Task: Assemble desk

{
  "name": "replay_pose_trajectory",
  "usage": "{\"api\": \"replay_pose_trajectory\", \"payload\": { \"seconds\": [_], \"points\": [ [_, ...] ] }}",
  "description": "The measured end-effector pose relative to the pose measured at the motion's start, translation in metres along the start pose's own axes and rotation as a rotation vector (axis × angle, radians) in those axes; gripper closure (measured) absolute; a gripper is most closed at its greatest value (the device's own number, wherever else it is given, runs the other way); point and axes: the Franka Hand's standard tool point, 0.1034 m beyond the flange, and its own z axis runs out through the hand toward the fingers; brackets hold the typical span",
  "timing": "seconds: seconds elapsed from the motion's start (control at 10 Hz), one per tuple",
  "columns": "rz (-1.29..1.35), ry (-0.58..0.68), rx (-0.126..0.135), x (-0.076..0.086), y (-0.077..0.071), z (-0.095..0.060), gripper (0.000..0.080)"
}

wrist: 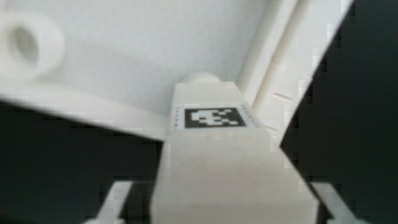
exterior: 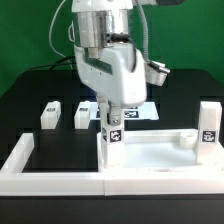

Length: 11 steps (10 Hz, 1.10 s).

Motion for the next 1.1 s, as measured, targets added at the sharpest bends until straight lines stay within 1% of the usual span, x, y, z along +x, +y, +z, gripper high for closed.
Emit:
{"api": "replay_pose_trajectory", "payload": {
  "seconds": [0.1,0.2,0.3,0.4,0.5,0.6,0.7,0.8,1.1],
  "points": [
    [0.141,-0.013,0.018,0.000,0.000,0.001,0.0511],
    [0.185,-0.022,0.022,0.001,0.001,0.000,0.0511],
    [0.173,-0.022,0.022,0.001,0.001,0.001,0.0435],
    [0.143,-0.022,0.021,0.000,0.001,0.002,0.0435],
    [0.090,-0.018,0.019,-0.002,0.000,0.002,0.0301],
    [-0.146,-0.008,0.014,-0.012,-0.002,0.003,0.0172],
    [-0.342,-0.013,0.012,-0.018,-0.001,0.004,0.0172],
    [-0.507,-0.019,0.000,-0.026,0.001,0.007,0.0154],
    [-0.740,-0.014,0.003,-0.022,0.001,0.007,0.0151]
  ]
}}
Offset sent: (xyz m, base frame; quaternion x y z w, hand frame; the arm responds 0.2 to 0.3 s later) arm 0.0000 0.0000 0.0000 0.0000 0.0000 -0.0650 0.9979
